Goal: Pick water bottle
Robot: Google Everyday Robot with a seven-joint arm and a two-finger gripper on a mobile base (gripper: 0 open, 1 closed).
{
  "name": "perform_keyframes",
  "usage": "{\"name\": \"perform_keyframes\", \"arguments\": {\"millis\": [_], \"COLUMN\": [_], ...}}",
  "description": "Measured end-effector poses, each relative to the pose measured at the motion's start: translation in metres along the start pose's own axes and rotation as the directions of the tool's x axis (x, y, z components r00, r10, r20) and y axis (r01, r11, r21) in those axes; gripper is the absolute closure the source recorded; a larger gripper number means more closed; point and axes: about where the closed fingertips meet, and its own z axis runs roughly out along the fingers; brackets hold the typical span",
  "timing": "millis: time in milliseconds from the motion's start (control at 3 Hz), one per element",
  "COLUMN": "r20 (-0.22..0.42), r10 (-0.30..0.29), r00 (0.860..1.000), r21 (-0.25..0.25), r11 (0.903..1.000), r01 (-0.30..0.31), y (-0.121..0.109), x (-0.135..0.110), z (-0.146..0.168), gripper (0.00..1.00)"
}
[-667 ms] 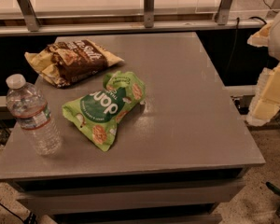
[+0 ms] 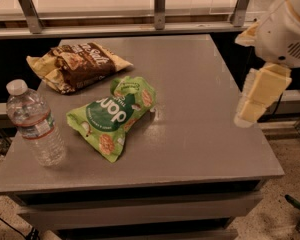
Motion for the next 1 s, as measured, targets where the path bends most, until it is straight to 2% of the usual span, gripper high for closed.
{"name": "perform_keyframes", "arguments": {"millis": [333, 667, 1000], "r20": [0.117, 0.225, 0.332], "r10": [-0.060, -0.106, -0.129], "r00": [0.991, 0.968, 0.935], "r21": [-0.042, -0.084, -0.123], "r11": [0.9969, 0.9882, 0.9763], "r01": [0.066, 0.128, 0.178], "y": [-0.005, 0.000, 0.011], "x": [-0.057, -0.110, -0.160], "z": [0.039, 0.070, 0.092], "gripper": [0.00, 0.00, 0.00]}}
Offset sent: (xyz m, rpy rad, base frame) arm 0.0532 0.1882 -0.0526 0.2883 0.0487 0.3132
